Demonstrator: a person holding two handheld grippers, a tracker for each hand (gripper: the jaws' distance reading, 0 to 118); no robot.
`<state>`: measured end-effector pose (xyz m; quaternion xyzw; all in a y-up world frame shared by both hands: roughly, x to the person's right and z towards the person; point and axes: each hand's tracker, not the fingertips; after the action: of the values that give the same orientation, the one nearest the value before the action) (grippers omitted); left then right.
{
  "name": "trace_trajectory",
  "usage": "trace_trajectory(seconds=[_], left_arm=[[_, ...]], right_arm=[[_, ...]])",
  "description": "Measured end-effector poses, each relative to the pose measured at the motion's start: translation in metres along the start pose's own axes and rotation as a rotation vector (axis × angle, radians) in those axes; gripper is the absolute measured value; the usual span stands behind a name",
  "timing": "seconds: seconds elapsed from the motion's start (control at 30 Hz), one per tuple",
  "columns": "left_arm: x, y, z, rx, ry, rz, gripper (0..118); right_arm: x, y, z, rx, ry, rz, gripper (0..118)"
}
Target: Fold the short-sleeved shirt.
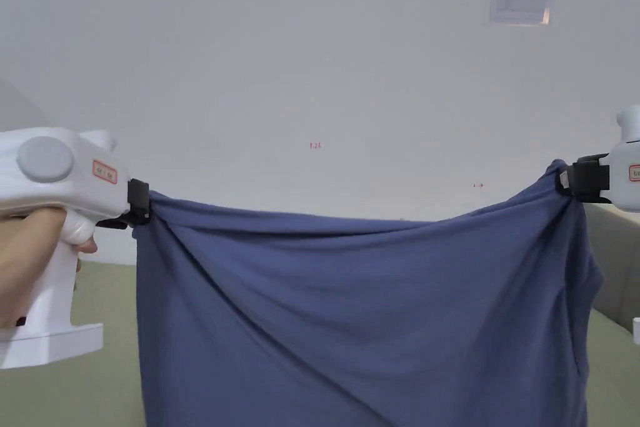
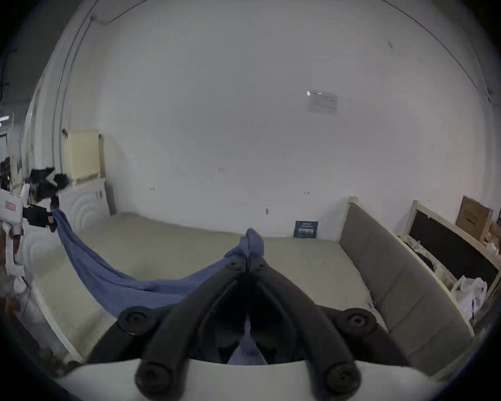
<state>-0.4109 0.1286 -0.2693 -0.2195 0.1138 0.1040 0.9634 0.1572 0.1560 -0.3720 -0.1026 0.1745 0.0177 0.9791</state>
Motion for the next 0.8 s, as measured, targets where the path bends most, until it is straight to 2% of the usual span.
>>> trace_trajectory(seconds=[0.17,0.27,0.37,0.47,0.8], left_arm=[[0.002,0.023,-0.007,0.036,0.019,0.010,0],[0.003,0.036,-0.018,0.038,0.059,-0.004,0],[0.002,0.050,-0.033,0.041,0.092,-0.009,0],[0.005,0.061,-0.046,0.053,0.093,0.029,0],[0.015,0.111,-0.116,0.074,0.172,-0.009,0]], right_arm=[[0.005,0.010,-0.025,0.006,0.005,-0.041,2],[0.000,0.019,-0.043,0.015,-0.013,0.006,2],[0.000,0.036,-0.069,0.017,-0.005,-0.006,2],[-0.004,0.054,-0.098,0.012,-0.027,0.034,2],[-0.003,0.100,-0.200,0.048,-0.051,0.026,2]])
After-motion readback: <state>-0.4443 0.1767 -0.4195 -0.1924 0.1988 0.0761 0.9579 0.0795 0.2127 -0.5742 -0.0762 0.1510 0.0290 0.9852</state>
